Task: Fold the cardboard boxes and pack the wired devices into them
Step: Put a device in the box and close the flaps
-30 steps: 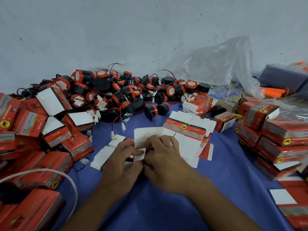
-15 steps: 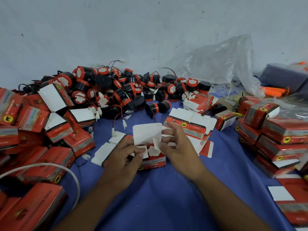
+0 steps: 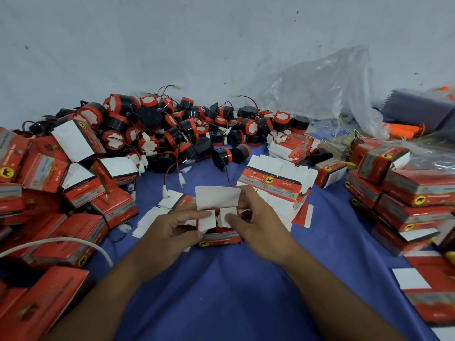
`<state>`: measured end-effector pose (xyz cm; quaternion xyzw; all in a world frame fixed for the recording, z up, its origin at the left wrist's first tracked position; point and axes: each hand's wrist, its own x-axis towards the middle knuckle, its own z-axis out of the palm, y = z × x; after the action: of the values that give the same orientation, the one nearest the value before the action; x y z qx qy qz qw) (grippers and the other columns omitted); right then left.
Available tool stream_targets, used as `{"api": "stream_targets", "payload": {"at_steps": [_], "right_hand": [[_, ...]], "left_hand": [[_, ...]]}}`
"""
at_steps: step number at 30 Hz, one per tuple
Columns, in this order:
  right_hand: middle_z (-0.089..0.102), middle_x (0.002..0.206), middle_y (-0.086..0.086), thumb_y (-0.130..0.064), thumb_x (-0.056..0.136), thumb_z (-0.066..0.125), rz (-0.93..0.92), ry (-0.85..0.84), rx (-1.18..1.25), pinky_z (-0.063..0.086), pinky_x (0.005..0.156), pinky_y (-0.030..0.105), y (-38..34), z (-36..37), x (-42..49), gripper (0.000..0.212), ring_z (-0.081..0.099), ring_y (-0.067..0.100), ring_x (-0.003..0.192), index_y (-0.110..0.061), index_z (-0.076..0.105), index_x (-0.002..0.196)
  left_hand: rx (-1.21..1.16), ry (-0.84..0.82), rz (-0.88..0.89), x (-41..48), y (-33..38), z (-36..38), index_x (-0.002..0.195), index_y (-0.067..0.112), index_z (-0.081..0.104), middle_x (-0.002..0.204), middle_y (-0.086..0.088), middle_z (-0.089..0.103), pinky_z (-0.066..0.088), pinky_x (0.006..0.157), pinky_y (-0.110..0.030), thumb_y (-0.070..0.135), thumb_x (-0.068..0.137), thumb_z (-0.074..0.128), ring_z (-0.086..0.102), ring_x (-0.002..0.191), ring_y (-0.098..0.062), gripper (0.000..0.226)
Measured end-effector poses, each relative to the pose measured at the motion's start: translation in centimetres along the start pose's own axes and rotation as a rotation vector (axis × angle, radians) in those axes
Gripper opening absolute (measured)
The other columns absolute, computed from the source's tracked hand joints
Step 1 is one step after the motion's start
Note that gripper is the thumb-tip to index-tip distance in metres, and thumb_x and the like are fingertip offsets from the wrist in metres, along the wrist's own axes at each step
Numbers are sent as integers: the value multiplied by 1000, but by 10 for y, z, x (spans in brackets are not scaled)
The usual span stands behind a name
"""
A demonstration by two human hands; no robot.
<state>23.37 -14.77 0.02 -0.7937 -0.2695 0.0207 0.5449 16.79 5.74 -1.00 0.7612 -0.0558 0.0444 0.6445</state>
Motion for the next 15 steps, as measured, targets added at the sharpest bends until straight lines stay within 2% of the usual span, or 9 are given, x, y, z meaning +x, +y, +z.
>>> {"api": "stream_targets", "payload": {"at_steps": [3, 6, 8, 9, 12, 15], "right_hand": [[65, 107, -20, -12, 98, 61, -51, -32, -4, 56, 81, 22, -2, -1, -1, 36, 65, 6, 98, -39, 55, 121], [66, 107, -17, -24, 100, 62, -99, -48, -42, 55, 83, 24, -5, -1, -1, 18, 64, 10, 100, -33, 61, 115], [66, 106, -14, -30, 97, 66, -102, -57, -25, 55, 82, 28, -6, -1, -2, 17, 64, 12, 98, -31, 62, 113], [65, 106, -14, -29, 96, 68, -103, -60, -26, 55, 83, 29, -6, 0, -1, 19, 64, 12, 98, -31, 61, 114], [63, 107, -14, -23, 94, 70, -120, -64, -57, 54, 85, 32, -5, 1, 0, 27, 61, 12, 102, -31, 57, 116], [62, 109, -17, -25, 92, 72, -111, -91, -26, 54, 86, 27, -4, 3, -1, 34, 60, 10, 106, -35, 53, 117]], "left_hand": [[61, 18, 1, 0, -2, 0, 119, 28, 69, 122, 12, 68, 57, 89, -41, 0, 93, 63, 69, 105, -17, 38], [85, 29, 32, 1, -3, 0, 117, 37, 67, 115, 13, 70, 58, 76, -25, 13, 91, 67, 70, 101, -12, 36], [108, 51, 91, 2, -4, 3, 115, 39, 67, 112, 11, 70, 54, 74, -16, 18, 91, 69, 69, 100, -11, 32], [154, 68, 140, 2, -4, 6, 115, 38, 66, 113, 8, 69, 54, 75, -17, 20, 91, 69, 68, 102, -12, 30], [345, 52, 293, 3, -4, 9, 129, 32, 59, 125, 6, 61, 52, 91, -31, 26, 94, 62, 57, 119, -19, 36], [420, -21, 306, 2, -2, 6, 138, 41, 52, 132, 11, 53, 49, 97, -30, 25, 91, 59, 49, 127, -15, 49]]}}
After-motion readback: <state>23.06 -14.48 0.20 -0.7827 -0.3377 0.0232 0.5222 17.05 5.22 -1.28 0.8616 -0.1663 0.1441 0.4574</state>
